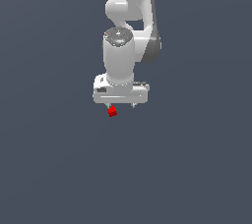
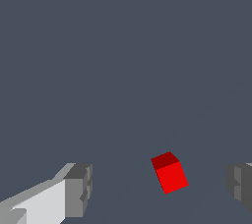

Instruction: Pick up the red cube and move it to a goal position.

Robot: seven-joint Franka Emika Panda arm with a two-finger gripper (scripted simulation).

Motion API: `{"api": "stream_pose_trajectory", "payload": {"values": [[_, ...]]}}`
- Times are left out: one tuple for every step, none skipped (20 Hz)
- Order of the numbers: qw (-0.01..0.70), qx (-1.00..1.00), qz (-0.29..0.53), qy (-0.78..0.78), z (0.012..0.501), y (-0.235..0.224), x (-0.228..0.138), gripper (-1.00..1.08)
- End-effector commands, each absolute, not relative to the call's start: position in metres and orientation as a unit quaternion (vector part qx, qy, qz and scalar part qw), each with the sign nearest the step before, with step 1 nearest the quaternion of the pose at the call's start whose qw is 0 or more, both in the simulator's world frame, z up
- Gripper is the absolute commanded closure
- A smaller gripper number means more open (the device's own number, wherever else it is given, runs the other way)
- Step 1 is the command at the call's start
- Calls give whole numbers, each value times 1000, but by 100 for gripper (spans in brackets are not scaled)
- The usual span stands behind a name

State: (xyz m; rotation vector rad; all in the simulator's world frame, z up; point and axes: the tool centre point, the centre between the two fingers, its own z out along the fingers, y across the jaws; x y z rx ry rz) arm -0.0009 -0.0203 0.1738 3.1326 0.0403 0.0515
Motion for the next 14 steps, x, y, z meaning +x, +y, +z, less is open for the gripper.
{"api": "stream_pose_trajectory", "payload": {"values": [[4, 1000, 15, 27, 161, -24, -8, -92], [4, 999, 14, 34, 156, -25, -11, -92], [3, 999, 14, 41, 149, -27, -15, -92], [3, 999, 13, 49, 143, -29, -18, -92], [3, 998, 12, 58, 135, -31, -22, -92], [3, 998, 11, 67, 128, -34, -26, -92], [2, 997, 11, 76, 120, -36, -30, -92], [2, 996, 10, 86, 111, -39, -35, -92], [2, 995, 9, 96, 103, -42, -39, -92], [2, 994, 8, 106, 95, -45, -43, -92], [1, 993, 7, 115, 87, -48, -47, -92], [1, 992, 6, 123, 80, -50, -50, -92], [1, 991, 6, 132, 73, -53, -54, -92], [0, 990, 5, 139, 66, -56, -57, -92]]}}
